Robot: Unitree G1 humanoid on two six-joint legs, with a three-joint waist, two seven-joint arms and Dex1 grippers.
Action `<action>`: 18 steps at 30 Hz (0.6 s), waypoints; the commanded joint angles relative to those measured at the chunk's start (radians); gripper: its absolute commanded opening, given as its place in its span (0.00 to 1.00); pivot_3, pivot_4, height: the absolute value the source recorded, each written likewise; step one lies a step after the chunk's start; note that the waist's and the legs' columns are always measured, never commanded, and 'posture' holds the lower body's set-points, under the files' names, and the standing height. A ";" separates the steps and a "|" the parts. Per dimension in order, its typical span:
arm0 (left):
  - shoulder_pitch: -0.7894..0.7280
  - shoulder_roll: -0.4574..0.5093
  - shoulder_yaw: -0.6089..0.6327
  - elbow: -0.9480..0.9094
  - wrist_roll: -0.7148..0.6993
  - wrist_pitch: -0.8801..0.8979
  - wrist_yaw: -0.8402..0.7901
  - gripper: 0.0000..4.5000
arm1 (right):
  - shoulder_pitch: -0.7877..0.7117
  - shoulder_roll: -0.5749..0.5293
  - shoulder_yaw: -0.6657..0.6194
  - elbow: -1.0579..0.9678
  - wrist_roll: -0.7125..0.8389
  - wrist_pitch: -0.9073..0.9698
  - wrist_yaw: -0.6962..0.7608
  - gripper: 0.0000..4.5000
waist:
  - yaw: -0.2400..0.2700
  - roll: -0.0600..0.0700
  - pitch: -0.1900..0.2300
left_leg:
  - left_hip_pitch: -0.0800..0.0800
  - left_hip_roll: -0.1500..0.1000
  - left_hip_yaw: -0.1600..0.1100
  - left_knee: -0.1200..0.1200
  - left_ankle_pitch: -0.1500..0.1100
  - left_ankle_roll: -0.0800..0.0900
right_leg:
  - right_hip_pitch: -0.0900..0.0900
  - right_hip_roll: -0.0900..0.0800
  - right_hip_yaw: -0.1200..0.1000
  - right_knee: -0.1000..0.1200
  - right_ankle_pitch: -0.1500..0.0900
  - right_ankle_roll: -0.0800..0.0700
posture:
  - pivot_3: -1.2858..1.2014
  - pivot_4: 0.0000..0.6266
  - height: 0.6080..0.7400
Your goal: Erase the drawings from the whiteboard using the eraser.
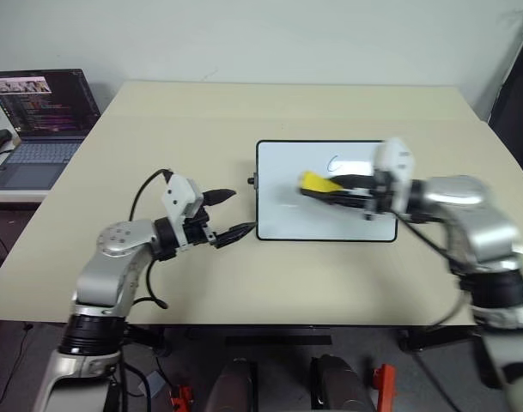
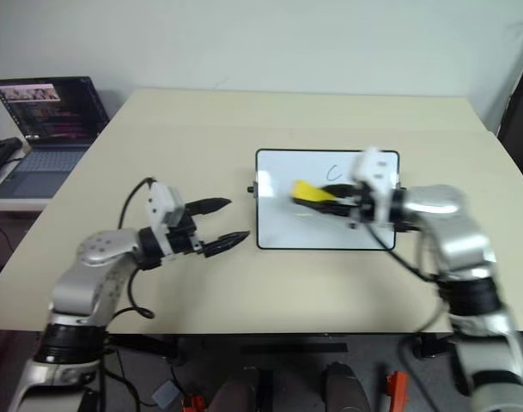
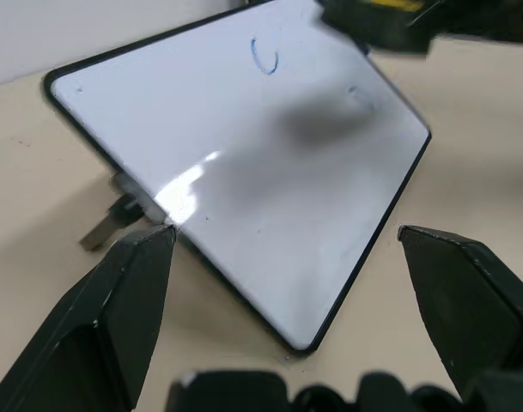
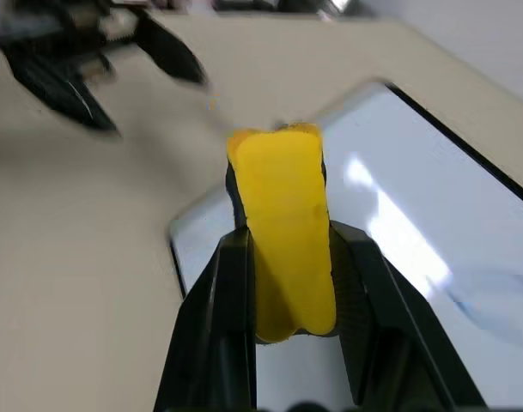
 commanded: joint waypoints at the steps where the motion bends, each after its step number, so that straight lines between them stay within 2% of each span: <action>1: -0.050 0.017 0.012 0.024 -0.006 -0.027 -0.032 1.00 | 0.107 -0.133 -0.128 -0.015 0.000 -0.062 0.056 0.19 | -0.001 -0.001 0.000 | 0.000 0.000 0.000 0.000 0.000 0.000 | 0.001 0.000 0.000 0.000 0.000 0.000 | 0.52 0.24 1.00; 7: -0.098 0.016 -0.011 0.073 0.009 -0.048 -0.069 1.00 | 0.263 -0.291 -0.199 0.040 -0.038 -0.154 0.089 0.19 | -0.015 -0.001 0.001 | 0.003 0.002 0.004 0.000 0.000 0.000 | 0.002 0.001 0.002 0.000 -0.004 0.002 | 0.52 0.24 1.00; 18: -0.125 0.031 -0.004 0.077 0.017 -0.045 -0.083 1.00 | 0.288 -0.314 -0.212 0.054 -0.024 -0.165 0.061 0.19 | -0.014 -0.001 0.001 | 0.003 0.002 0.004 0.002 0.000 0.000 | 0.002 0.001 0.002 0.001 -0.004 0.003 | 0.52 0.24 1.00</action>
